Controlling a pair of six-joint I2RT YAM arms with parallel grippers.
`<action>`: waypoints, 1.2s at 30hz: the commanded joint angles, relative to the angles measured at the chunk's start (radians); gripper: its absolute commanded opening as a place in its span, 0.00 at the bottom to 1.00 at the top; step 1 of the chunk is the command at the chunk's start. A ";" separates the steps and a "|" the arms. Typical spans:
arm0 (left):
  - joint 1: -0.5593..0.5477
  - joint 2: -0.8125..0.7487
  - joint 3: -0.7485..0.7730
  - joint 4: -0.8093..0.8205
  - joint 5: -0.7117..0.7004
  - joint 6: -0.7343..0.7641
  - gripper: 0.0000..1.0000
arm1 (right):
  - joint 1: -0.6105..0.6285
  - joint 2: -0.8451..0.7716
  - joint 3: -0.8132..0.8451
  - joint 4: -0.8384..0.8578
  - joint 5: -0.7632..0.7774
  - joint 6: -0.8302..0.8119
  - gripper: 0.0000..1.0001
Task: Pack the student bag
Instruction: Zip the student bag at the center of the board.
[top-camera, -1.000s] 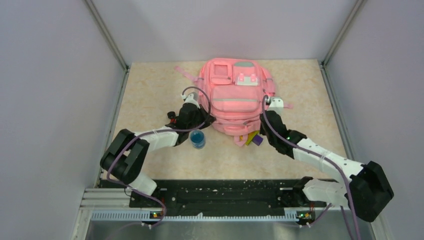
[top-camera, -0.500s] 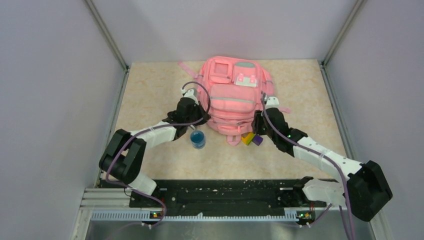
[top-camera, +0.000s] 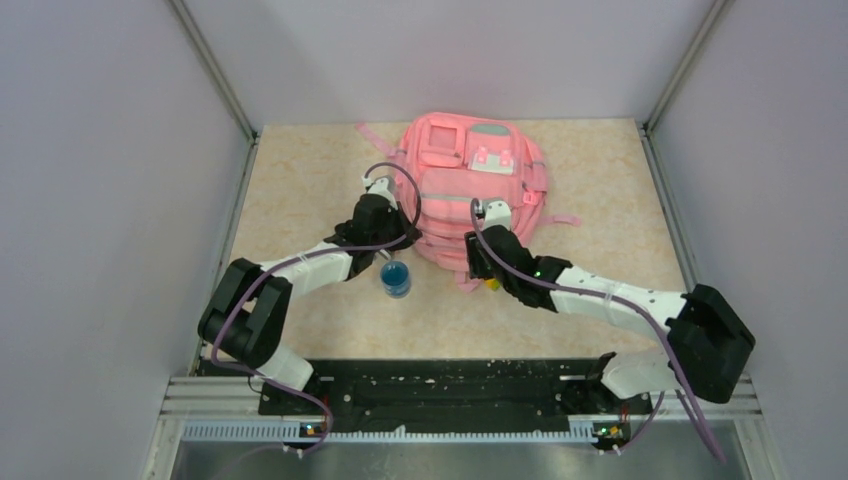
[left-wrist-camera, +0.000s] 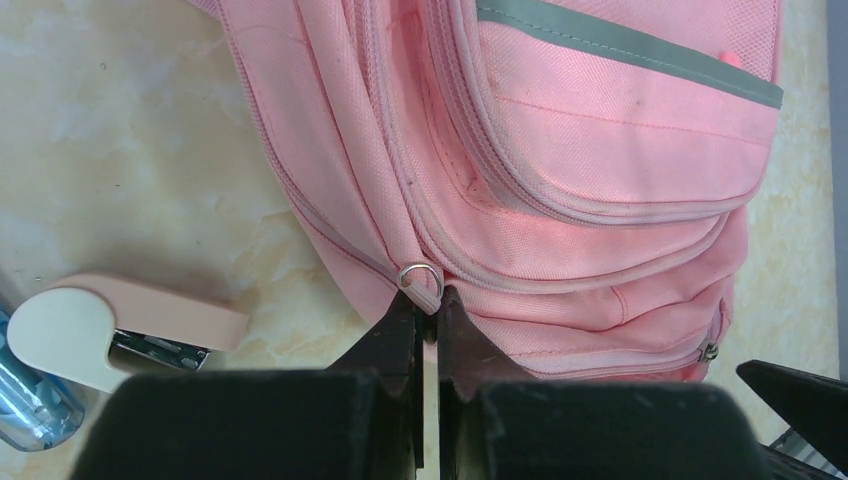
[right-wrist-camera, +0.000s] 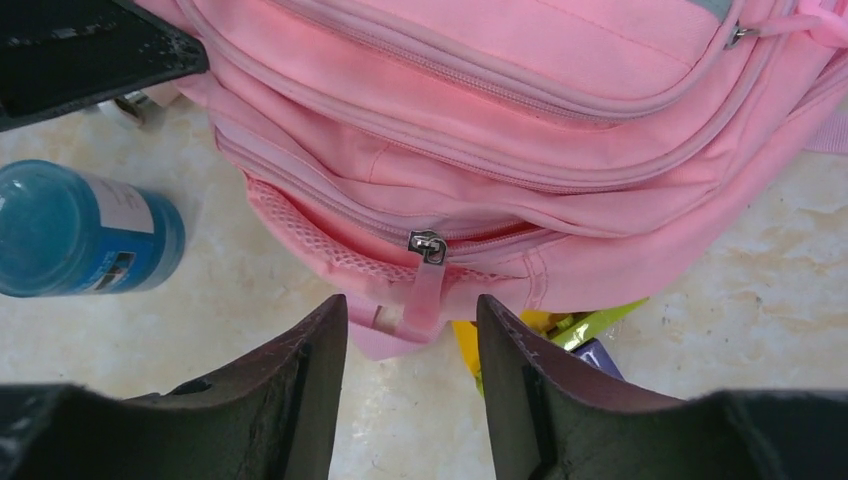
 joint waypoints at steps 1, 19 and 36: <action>0.005 -0.047 0.026 0.021 -0.004 0.004 0.00 | 0.024 0.065 0.072 0.001 0.093 -0.015 0.46; 0.027 -0.061 0.038 -0.019 -0.066 0.056 0.00 | -0.001 0.146 0.174 -0.159 0.374 -0.127 0.00; 0.076 0.005 0.184 -0.088 -0.130 0.214 0.00 | -0.284 0.176 0.041 -0.028 0.197 -0.192 0.00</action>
